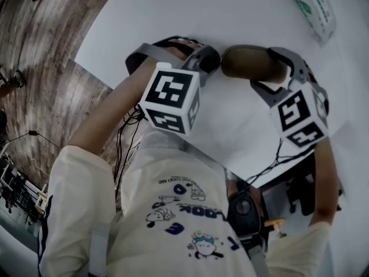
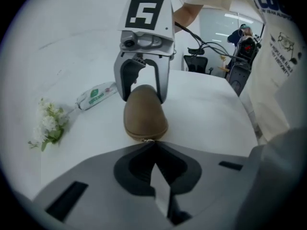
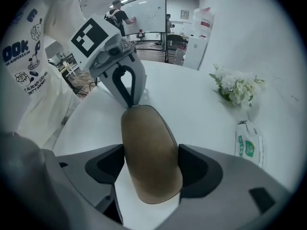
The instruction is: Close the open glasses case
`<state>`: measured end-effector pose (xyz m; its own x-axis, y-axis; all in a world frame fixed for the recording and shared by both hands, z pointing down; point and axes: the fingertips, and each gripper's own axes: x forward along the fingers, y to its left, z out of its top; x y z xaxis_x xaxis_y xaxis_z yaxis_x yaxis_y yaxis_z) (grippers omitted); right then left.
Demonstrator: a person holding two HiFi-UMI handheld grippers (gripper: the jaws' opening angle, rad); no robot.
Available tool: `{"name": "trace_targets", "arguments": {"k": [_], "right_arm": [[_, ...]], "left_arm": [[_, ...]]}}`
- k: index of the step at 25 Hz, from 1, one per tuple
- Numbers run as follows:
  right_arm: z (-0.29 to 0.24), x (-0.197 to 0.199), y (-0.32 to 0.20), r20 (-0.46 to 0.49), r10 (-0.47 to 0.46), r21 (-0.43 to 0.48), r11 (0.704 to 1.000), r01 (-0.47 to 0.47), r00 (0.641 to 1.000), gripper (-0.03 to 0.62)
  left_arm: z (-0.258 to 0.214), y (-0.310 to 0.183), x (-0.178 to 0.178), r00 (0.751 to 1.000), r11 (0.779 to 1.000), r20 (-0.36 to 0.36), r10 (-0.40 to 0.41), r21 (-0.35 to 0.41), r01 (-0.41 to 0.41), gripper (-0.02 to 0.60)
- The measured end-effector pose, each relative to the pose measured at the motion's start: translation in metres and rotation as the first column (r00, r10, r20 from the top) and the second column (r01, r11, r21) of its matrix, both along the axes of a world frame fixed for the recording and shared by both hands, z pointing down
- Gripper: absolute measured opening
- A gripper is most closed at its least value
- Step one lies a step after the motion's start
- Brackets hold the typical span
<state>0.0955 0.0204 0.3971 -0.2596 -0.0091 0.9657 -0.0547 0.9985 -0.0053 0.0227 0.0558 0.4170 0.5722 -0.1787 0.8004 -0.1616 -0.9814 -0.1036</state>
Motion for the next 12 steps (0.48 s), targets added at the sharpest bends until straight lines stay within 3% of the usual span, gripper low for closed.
{"name": "trace_targets", "arguments": {"k": [4,9,12], "right_arm": [[0.0,0.001,0.0,0.006,0.011,0.003,1.0,-0.011,1.0,0.343],[0.0,0.001,0.001,0.01,0.02,0.014,1.0,-0.02,1.0,0.343],[-0.001,-0.005,-0.002,0.053,0.105,0.008,0.994,-0.105,0.993,0.342]], "left_arm": [[0.001,0.027,0.01,0.999,0.998,-0.042,0.01,-0.066,-0.013,-0.002],[0.002,0.036,0.021,0.995,0.992,-0.068,-0.067,-0.108,0.059,-0.002],[-0.005,0.066,0.045,0.991,0.984,-0.135,0.02,-0.17,-0.043,-0.002]]}}
